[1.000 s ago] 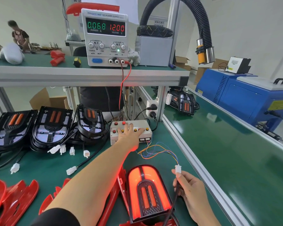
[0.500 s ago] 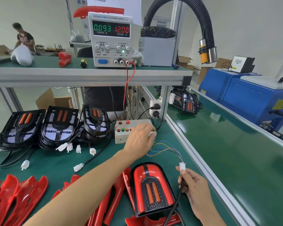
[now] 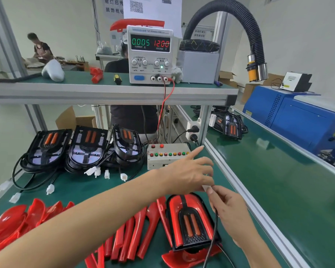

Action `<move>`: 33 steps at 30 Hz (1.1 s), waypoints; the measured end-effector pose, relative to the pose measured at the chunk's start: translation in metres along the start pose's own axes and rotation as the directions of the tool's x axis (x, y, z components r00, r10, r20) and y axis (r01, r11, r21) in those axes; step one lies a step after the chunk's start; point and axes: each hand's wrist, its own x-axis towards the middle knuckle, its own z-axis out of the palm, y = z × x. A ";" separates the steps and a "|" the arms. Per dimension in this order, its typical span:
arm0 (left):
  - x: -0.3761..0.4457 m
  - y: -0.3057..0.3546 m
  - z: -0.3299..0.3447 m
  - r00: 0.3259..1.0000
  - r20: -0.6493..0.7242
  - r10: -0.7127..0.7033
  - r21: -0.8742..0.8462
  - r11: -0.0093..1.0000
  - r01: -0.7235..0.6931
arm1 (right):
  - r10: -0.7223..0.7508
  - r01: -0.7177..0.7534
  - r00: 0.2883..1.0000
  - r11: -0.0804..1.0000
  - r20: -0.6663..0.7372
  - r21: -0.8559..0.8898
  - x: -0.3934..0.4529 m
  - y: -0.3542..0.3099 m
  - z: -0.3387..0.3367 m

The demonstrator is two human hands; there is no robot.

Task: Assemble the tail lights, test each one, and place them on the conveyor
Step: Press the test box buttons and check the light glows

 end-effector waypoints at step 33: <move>-0.033 -0.027 0.002 0.999 -0.016 0.031 -0.220 0.975 -0.034 | 0.071 -0.061 0.996 0.980 0.047 -0.189 -0.020 -0.016 -0.010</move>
